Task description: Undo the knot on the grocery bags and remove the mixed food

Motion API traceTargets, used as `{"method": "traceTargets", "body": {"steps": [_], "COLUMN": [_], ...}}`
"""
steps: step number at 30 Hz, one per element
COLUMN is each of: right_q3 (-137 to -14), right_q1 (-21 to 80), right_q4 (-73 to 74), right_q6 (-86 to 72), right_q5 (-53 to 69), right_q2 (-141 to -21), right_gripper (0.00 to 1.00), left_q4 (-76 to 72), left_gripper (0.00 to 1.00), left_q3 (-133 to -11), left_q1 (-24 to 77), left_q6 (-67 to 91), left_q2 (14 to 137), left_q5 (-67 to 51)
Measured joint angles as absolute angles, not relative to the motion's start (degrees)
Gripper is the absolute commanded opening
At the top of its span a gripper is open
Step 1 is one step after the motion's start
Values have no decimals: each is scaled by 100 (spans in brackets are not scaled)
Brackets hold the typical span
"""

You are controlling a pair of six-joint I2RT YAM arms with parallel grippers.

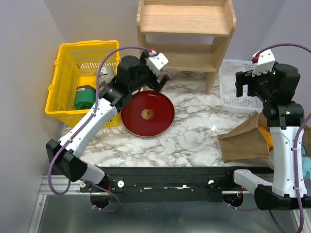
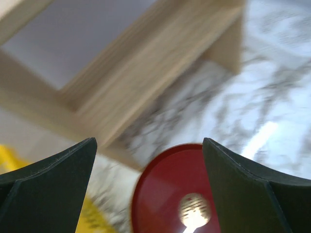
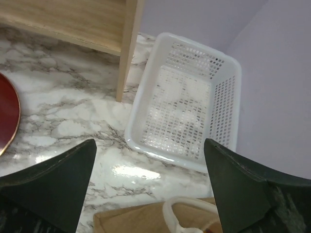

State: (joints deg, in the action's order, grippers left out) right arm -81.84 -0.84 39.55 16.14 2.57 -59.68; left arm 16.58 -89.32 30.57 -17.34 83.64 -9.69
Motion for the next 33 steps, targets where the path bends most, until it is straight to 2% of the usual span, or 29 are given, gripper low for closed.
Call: {"method": "traceTargets", "body": {"steps": [3, 6, 9, 13, 17, 20, 24, 26, 30, 33], "right_q3": [-9205, -9437, -9050, -8423, -8412, -8412, -8189, -7935, -7203, -7013], "right_q1": [-82, -82, -80, -183, -355, -384, -589, -768, -1039, -1100], "right_q4": [4904, 5537, 5916, 6086, 6112, 6134, 6263, 6366, 6431, 6348], "right_q6": [2029, 2335, 2644, 2860, 2969, 3083, 3223, 3271, 3345, 3382], "right_q5": [305, 217, -198, -1660, -2440, -2696, -2829, -2797, -2657, -2388], "right_q2": [-6270, -6182, -5739, -5188, -5175, -5214, -5306, -5422, -5811, -6390], "right_gripper": [94, 93, 83, 81, 81, 79, 67, 66, 56, 54], "left_q4": [1194, 897, 674, 834, 1146, 1264, 1326, 1321, 1245, 1175], "left_gripper": [99, 99, 99, 99, 99, 99, 99, 99, 99, 99], "left_q3": [-8381, -7942, -7664, -7590, -7588, -7378, -7102, -7087, -6982, -6759], "left_q1": [3750, 4324, 4508, 4488, 4464, 4464, 4464, 4464, 4464, 4464], "left_q6": [-1466, -1337, -1295, -1367, -1629, -1791, -1885, -1881, -1863, -1911], "left_q2": [8082, 7832, 7686, 7653, 7618, 7448, 7214, 7210, 7201, 7161], "left_q5": [-1393, -1603, -1603, -1367, -1177, -1127, -1109, -1079, -974, -937]}}
